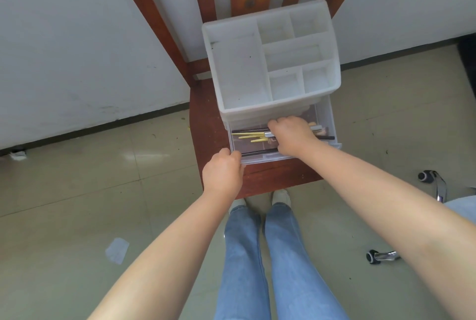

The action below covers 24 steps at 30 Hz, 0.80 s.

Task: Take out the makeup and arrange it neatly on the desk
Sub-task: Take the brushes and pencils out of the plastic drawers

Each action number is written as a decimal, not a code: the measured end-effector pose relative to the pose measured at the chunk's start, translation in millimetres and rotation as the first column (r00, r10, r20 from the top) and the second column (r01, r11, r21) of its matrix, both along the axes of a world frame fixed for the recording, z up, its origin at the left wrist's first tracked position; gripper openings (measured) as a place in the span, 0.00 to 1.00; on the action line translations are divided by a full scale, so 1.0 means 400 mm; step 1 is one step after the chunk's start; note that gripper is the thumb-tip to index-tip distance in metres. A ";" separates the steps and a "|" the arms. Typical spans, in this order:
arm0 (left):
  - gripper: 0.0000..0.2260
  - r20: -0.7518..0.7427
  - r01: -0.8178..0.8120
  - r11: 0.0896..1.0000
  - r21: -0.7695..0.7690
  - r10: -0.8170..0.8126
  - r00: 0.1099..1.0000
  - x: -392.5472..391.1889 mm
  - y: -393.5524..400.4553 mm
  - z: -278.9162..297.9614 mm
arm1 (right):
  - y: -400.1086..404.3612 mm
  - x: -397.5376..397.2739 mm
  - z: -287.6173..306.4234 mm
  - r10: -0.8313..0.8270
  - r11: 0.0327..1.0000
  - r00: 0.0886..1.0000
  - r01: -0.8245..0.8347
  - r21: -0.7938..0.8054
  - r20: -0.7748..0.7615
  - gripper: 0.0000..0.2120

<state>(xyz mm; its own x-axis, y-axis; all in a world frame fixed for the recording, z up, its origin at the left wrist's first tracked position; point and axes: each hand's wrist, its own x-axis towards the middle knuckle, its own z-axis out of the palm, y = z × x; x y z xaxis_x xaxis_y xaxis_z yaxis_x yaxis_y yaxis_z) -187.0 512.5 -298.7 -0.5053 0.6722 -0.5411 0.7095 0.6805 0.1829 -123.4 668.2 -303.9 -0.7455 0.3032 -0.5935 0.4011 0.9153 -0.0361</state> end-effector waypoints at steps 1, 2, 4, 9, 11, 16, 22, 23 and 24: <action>0.12 -0.009 0.006 1.000 -0.002 -0.006 1.000 0.001 0.001 0.001 | 0.001 -0.001 0.005 0.005 1.000 1.000 -0.005 0.004 -0.004 0.14; 0.12 -0.013 -0.001 1.000 -0.001 0.001 1.000 0.001 0.003 0.003 | 0.000 -0.003 0.010 0.007 1.000 1.000 -0.007 0.007 -0.002 0.14; 0.11 -0.025 -0.024 0.999 0.021 0.024 0.999 0.000 0.004 0.001 | -0.002 -0.005 0.033 -0.019 1.000 1.000 0.019 0.006 0.000 0.12; 0.15 -0.121 0.037 0.992 0.124 -0.022 0.992 -0.010 0.008 -0.003 | -0.009 0.065 0.094 -0.146 0.989 0.981 0.147 -0.001 -0.128 0.08; 0.17 -0.089 0.038 0.991 0.127 -0.026 0.996 -0.008 0.004 -0.012 | -0.017 0.101 0.097 -0.164 0.986 0.975 0.165 -0.005 -0.148 0.10; 0.17 -0.067 0.101 0.988 0.114 -0.094 0.993 -0.012 -0.001 -0.006 | 0.021 0.073 0.066 -0.150 0.989 0.979 0.149 -0.020 -0.139 0.11; 0.16 -0.126 0.137 0.979 0.150 -0.118 0.985 -0.018 -0.001 -0.018 | 0.052 0.031 0.011 -0.010 1.000 0.999 0.011 0.010 -0.050 0.10; 0.16 -0.144 0.143 0.977 0.161 -0.120 0.982 -0.019 0.000 -0.020 | 0.052 0.034 0.008 0.002 1.000 0.999 -0.001 0.009 -0.045 0.10; 0.16 -0.158 0.146 0.973 0.177 -0.119 0.980 -0.022 0.002 -0.021 | 0.052 0.037 0.007 0.013 1.000 0.999 -0.012 0.009 -0.046 0.10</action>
<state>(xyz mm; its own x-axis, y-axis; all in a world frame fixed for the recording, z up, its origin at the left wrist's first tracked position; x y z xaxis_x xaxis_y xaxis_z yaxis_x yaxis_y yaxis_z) -195.7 513.1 -307.1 -0.4689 0.8206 -0.3267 0.8195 0.5422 0.1857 -108.5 688.8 -301.2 -0.7757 0.2985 -0.5561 0.3877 0.9206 -0.0466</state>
